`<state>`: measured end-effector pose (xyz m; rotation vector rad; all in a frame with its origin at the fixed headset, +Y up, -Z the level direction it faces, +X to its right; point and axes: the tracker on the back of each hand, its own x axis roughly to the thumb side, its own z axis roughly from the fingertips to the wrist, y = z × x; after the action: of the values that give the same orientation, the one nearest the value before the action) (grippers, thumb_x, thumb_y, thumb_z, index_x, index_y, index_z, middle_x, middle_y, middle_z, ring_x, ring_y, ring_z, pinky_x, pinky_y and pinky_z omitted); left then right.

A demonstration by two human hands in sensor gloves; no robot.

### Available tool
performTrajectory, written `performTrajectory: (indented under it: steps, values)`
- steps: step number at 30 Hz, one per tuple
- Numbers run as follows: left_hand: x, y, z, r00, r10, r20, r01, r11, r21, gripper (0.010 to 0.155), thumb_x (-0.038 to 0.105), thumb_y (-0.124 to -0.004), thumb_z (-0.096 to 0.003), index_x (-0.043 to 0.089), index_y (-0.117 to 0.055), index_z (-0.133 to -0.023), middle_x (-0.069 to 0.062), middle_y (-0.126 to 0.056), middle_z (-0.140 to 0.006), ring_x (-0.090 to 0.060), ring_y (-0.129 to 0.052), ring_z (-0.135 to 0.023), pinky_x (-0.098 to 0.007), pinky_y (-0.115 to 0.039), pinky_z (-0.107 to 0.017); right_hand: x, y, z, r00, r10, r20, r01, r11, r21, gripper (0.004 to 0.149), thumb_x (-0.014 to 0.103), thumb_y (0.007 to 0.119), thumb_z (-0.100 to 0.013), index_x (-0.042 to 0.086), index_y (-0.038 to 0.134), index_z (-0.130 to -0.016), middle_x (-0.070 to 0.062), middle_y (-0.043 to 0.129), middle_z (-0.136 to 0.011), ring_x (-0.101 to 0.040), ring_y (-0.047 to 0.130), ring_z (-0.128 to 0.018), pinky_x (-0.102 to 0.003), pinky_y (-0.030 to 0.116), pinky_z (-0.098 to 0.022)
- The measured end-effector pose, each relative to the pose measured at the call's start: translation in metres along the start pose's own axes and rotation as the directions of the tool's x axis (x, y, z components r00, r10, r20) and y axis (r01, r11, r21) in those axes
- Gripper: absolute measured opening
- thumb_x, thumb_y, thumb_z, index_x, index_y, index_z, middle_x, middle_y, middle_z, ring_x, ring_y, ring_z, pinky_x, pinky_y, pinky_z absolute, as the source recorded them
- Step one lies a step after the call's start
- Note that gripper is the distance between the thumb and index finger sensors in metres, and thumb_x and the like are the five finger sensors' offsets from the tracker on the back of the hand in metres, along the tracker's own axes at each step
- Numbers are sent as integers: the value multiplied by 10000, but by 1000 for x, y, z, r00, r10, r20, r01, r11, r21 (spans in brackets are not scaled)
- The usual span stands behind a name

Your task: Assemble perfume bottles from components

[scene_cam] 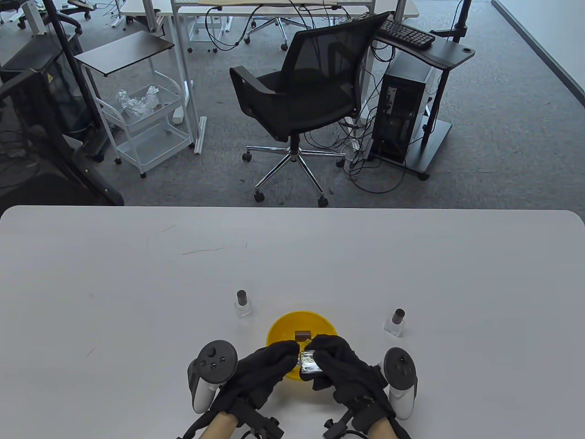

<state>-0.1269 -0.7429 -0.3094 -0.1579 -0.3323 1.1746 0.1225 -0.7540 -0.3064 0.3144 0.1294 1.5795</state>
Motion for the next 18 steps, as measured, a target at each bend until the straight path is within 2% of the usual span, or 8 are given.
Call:
performTrajectory:
  steps: [6, 15, 18]
  values:
    - [5, 0, 1, 999, -39, 23, 39, 999, 33, 476, 357, -835, -481, 185, -868, -923, -95, -1002, -786, -284, -1016, -612, -349, -900, -413, 0, 0, 1, 1000, -12, -10, 12, 1000, -2, 441, 305, 704, -629, 108, 596, -1008, -160, 797, -952, -330, 1010, -604, -322, 901, -368]
    - [17, -4, 7, 983, -140, 120, 124, 983, 134, 438, 289, -887, -452, 275, -852, -889, -41, -956, -843, -271, -985, -663, -318, -892, -474, -1, -1, 1, 997, -64, -47, 64, 998, -13, 462, 311, 668, -645, 38, 575, -1007, -210, 807, -903, -271, 1035, -562, -270, 916, -332]
    - [23, -5, 9, 962, -222, 161, 193, 965, 179, 455, 236, -927, -429, 303, -859, -874, -7, -980, -802, -216, -1009, -631, -278, -914, -459, -1, -1, 2, 993, -95, -74, 94, 995, -21, 473, 318, 649, -655, 2, 578, -999, -224, 831, -852, -216, 1052, -523, -233, 923, -300]
